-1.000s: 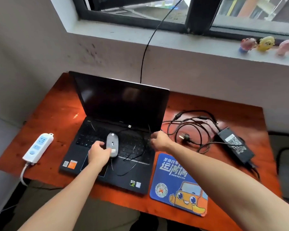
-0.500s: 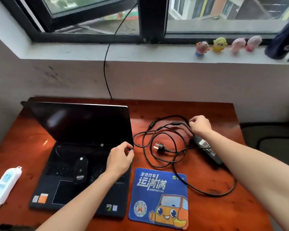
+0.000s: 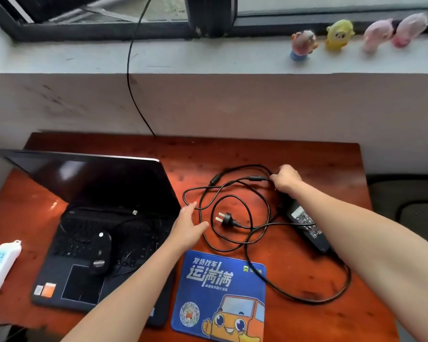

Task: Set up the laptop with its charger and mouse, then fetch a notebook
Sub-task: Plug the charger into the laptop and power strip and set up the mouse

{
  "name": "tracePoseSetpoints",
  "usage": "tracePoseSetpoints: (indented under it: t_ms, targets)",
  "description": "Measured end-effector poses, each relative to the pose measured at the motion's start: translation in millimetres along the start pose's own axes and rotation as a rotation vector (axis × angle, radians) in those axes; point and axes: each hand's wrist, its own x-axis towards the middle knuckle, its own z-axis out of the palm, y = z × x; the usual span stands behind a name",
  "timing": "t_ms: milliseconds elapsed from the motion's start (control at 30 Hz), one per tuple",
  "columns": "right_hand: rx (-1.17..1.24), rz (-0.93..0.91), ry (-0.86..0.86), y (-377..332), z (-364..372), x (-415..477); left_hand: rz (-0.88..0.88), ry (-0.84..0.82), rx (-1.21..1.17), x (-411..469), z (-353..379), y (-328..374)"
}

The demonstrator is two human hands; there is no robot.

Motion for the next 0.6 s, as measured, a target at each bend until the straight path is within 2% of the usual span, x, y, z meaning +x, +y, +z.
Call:
tracePoseSetpoints:
  t_ms: [100,167,267,367,433,533,567,600]
  targets:
    - [0.144,-0.085,0.114,-2.8,-19.6,-3.4,0.145,0.082,0.016,5.7,-8.9,20.3]
    - [0.352,-0.162,0.173,-13.3,-39.6,-12.4,0.195,0.151,0.046,12.8,-19.1,33.2]
    - [0.701,-0.243,0.176,-35.4,-80.5,-38.7,0.240,0.184,0.161,18.9,-33.8,49.9]
    - [0.919,-0.359,0.174,-51.8,-124.1,-72.0,0.280,0.206,0.331,18.5,-43.2,69.1]
    - [1.001,-0.442,0.143,-57.9,-149.2,-98.3,0.342,0.288,0.415,13.4,-47.1,84.5]
    - [1.030,-0.559,0.086,-60.4,-177.7,-135.1,0.527,0.512,0.408,6.8,-57.6,110.4]
    - [1.052,-0.599,0.072,-59.4,-186.1,-151.2,0.596,0.542,0.385,4.7,-63.6,119.1]
    - [1.089,-0.623,0.025,-59.6,-190.6,-158.7,0.607,0.499,0.361,7.8,-68.4,125.6]
